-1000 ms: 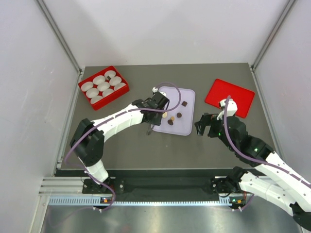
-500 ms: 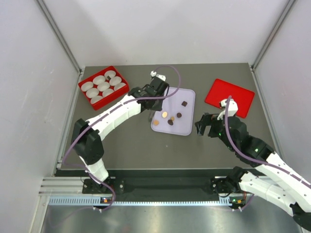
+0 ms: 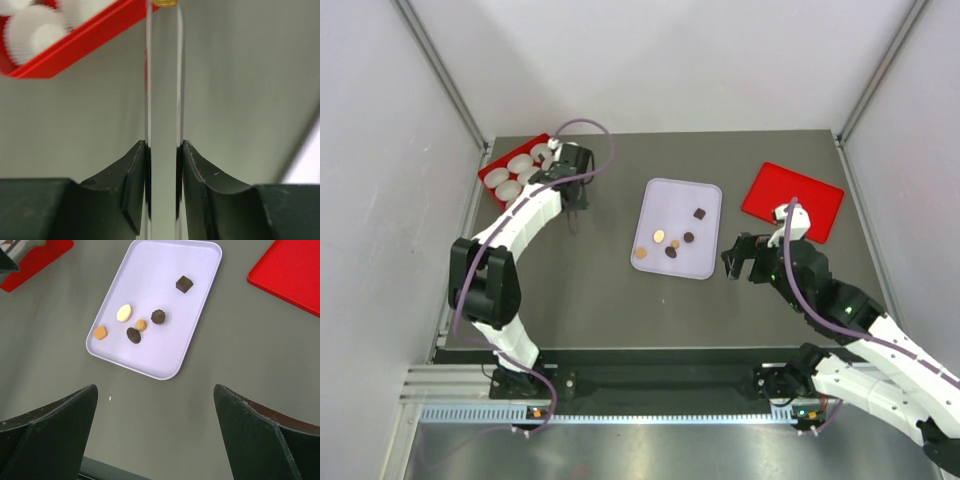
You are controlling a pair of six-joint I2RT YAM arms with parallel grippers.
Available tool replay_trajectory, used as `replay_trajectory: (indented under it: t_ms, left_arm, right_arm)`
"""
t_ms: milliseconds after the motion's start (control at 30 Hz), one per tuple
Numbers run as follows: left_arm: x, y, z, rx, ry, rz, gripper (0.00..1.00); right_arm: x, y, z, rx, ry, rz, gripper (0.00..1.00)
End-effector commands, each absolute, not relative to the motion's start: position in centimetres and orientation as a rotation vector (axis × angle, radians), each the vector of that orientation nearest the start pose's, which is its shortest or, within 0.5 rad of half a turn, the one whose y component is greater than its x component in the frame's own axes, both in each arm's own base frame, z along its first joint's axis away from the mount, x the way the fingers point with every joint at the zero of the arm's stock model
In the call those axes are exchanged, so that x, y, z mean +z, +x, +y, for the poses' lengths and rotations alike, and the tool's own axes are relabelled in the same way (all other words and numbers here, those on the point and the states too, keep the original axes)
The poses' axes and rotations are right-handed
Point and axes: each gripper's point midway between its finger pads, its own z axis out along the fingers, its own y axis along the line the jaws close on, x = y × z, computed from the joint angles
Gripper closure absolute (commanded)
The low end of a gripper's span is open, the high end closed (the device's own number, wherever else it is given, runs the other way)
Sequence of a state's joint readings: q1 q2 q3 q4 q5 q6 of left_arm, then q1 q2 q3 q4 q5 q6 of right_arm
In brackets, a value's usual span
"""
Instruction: Pack the chocolate
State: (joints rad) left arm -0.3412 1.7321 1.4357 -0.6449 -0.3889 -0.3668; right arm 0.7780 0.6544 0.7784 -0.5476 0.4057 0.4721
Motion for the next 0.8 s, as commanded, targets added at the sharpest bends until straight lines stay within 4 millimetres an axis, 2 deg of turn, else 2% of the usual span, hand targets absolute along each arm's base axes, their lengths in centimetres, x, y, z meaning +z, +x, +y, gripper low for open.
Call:
replay_trajectory:
  t_ms: [0, 167, 367, 500, 700, 767]
  left_arm:
    - [18.6, 44.1, -6.2, 0.153, -0.314, 2.222, 0.69]
    - [20.2, 45.8, -2.9, 0.141, -0.408, 2.125, 0.69]
    - [21.9, 47.0, -2.6, 0.091, -0.398, 2.080, 0.69]
    - [21.6, 47.4, -1.7, 0.131, -0.416, 2.060, 0.69]
    - [20.1, 48.8, 0.9, 0.157, -0.471, 2.066, 0.69]
    - [20.1, 49.3, 1.7, 0.159, -0.483, 2.051, 0.69]
  right_arm:
    - [23.7, 22.0, 14.2, 0.418, -0.035, 1.956, 0.00]
    - [23.6, 22.2, 14.5, 0.417, -0.040, 1.958, 0.00]
    - [23.2, 22.6, 14.8, 0.408, -0.045, 1.965, 0.00]
    - [22.9, 22.9, 15.2, 0.406, -0.051, 1.971, 0.00]
    - [23.0, 23.2, 15.7, 0.407, -0.066, 1.970, 0.00]
    - [23.1, 23.3, 15.6, 0.402, -0.065, 1.968, 0.00]
